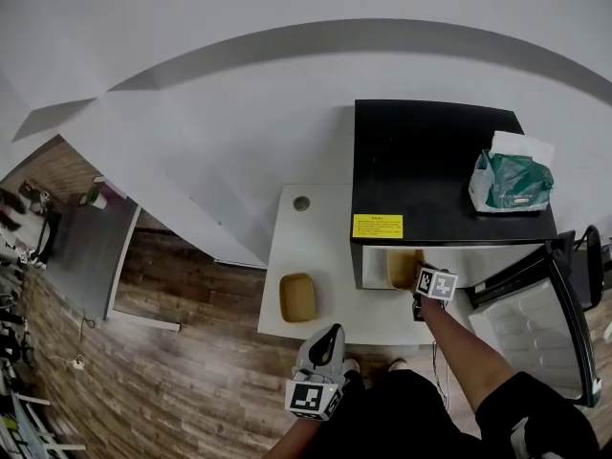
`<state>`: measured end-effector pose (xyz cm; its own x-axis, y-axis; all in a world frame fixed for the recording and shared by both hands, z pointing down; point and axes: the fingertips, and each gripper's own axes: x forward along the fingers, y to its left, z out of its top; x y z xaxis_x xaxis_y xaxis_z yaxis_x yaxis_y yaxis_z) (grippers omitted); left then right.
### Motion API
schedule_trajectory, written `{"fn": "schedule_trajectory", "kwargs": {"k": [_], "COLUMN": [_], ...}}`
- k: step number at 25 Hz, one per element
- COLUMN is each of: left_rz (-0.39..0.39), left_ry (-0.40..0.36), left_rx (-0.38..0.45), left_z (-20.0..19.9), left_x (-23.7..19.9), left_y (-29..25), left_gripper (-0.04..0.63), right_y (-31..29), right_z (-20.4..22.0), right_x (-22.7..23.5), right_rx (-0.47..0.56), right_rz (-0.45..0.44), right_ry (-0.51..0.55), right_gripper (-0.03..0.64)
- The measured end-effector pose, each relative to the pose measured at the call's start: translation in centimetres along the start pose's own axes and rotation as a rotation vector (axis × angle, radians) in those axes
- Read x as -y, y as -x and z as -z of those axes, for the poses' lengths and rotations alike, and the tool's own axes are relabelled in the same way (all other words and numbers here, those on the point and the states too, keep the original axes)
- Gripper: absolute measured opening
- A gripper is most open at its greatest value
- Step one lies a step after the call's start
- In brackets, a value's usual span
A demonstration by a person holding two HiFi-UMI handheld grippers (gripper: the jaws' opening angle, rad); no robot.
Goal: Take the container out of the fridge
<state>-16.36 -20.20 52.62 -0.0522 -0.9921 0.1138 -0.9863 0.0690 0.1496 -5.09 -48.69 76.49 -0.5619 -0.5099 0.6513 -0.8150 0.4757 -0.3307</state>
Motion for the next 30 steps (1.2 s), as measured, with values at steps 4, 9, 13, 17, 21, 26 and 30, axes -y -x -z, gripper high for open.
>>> {"fn": "schedule_trajectory", "kwargs": {"k": [4,9,13,17,21,26,30], "left_rz": [0.037,0.075,0.140,0.177,0.221,0.263,0.325], "left_ry": [-0.005,0.009,-0.002,-0.018,-0.030,-0.033,-0.022], "left_rx": [0.015,0.031,0.033,0.027,0.037,0.035,0.035], "left_z": [-0.5,-1.0,-0.9,-1.1,-1.6,-2.0,-1.9], "left_x": [0.5,0.6,1.3,1.6,2.5,3.9,5.1], "left_y": [-0.6,-1.4,-2.7,-4.2,-5.6,-7.0,-7.7], "left_gripper": [0.014,0.014,0.014,0.014,0.014,0.014,0.014], "right_y": [2.7,6.9,11.0,15.2,19.3,24.0,27.6], "right_z": [-0.2,-0.4,-0.8,-0.8,-0.8,0.3,0.6], "right_x": [0.3,0.2,0.4,1.1,1.9,1.6,1.5], "right_rx": [0.001,0.034,0.102,0.133,0.188,0.243,0.284], "right_rz": [0.051,0.075,0.084,0.150,0.199,0.217,0.252], "right_ry": [0.041,0.010,0.028,0.075,0.109,0.089,0.082], "right_gripper": [0.005,0.005,0.005,0.005,0.005,0.005,0.005]}}
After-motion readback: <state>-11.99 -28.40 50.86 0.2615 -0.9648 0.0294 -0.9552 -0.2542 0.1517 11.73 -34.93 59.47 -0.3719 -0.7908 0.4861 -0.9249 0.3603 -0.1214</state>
